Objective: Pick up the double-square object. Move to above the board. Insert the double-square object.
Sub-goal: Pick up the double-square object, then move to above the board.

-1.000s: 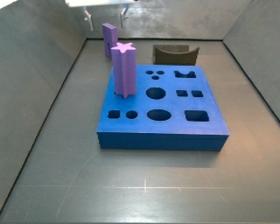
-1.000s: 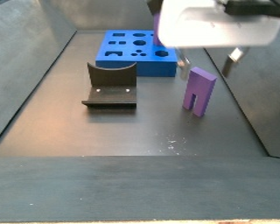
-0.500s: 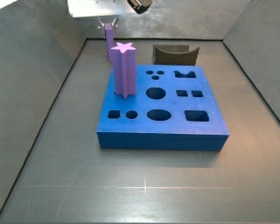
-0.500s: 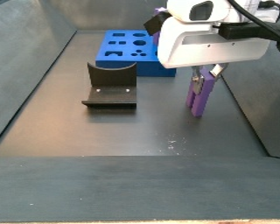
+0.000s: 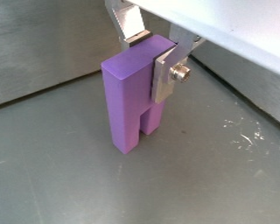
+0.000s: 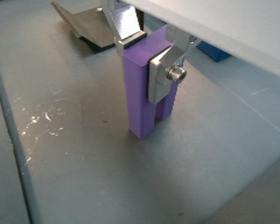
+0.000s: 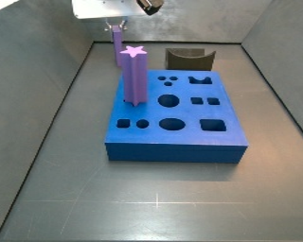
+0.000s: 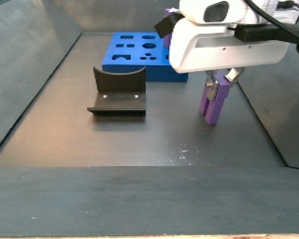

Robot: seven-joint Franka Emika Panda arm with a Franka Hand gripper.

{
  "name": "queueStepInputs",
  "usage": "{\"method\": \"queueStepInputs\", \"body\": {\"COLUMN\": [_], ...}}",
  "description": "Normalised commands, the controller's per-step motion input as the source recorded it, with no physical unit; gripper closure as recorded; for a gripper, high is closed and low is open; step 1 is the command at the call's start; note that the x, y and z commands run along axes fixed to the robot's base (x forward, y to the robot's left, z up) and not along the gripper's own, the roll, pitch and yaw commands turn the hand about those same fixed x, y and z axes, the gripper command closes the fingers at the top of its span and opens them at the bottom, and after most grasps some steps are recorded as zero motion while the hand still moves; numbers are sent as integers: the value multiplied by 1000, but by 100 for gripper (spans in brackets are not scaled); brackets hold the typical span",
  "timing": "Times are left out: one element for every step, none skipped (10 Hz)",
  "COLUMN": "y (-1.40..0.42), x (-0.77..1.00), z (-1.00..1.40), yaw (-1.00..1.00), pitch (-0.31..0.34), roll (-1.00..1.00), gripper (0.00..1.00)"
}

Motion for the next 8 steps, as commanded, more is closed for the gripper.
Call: {"method": "queueStepInputs", "body": {"y": [0,0,0,0,0,0,0,7], "x": [0,0,0,0,0,0,0,-187], "z": [0,0,0,0,0,0,0,1000], "yaw": [0,0,0,0,0,0,0,-356], "pitch": [0,0,0,0,0,0,0,69], "roll": [0,0,0,0,0,0,0,-9], "gripper": [100,100,100,100,100,100,100,100]}}
